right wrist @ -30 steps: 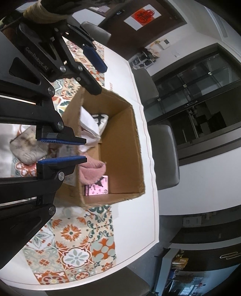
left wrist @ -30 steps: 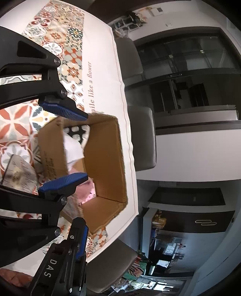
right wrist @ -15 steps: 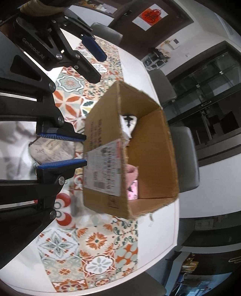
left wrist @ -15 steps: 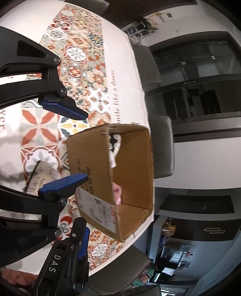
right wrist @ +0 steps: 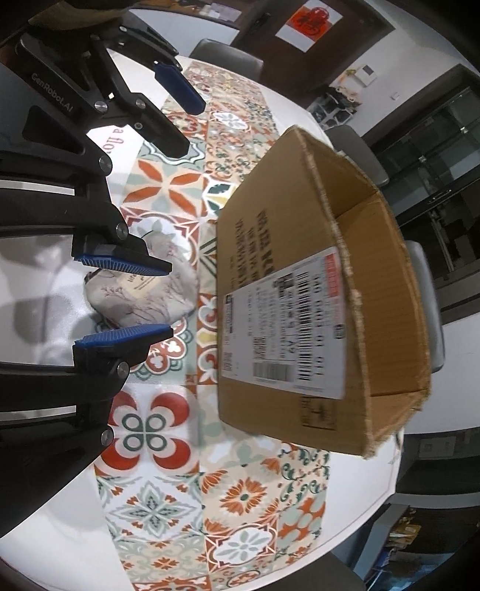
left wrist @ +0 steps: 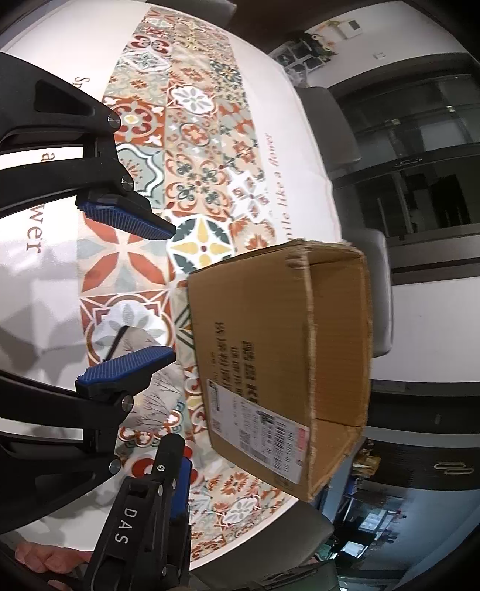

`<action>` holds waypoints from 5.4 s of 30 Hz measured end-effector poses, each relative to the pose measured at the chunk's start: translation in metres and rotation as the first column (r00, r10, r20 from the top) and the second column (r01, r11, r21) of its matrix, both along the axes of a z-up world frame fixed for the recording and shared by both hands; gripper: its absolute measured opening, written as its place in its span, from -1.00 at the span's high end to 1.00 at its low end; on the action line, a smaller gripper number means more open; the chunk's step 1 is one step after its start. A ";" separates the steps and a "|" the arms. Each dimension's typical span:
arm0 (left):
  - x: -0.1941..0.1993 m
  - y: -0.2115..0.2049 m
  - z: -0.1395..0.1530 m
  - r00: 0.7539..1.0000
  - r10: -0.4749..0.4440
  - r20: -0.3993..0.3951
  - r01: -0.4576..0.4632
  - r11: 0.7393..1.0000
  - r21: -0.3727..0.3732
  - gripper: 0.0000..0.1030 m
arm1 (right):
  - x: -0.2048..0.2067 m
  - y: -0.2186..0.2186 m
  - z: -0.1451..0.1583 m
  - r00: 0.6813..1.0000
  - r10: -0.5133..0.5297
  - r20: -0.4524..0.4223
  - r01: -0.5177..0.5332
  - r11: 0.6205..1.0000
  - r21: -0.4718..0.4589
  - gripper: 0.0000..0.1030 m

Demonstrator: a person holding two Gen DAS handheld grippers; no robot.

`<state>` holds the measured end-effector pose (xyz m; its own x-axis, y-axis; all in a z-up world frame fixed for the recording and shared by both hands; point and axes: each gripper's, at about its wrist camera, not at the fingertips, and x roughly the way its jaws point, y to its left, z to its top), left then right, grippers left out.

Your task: Organize soft objects

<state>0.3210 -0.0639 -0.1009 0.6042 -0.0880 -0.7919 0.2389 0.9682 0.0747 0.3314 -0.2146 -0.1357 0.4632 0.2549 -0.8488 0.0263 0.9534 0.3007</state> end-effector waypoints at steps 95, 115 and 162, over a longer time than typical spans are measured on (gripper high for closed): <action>-0.016 0.007 0.072 0.983 -0.105 0.150 0.119 0.989 -0.087 -0.21 | -0.051 0.025 0.095 0.952 -0.052 0.302 0.084 0.992 -0.092 0.78; 0.013 0.003 0.105 0.968 -0.080 0.237 0.108 0.988 -0.109 -0.22 | -0.027 0.017 0.139 0.900 -0.053 0.432 0.101 0.991 -0.089 0.78; 0.051 0.019 0.091 0.976 0.014 0.219 0.012 0.993 -0.115 -0.31 | 0.060 0.009 0.107 0.936 -0.061 0.346 0.093 0.993 -0.077 0.40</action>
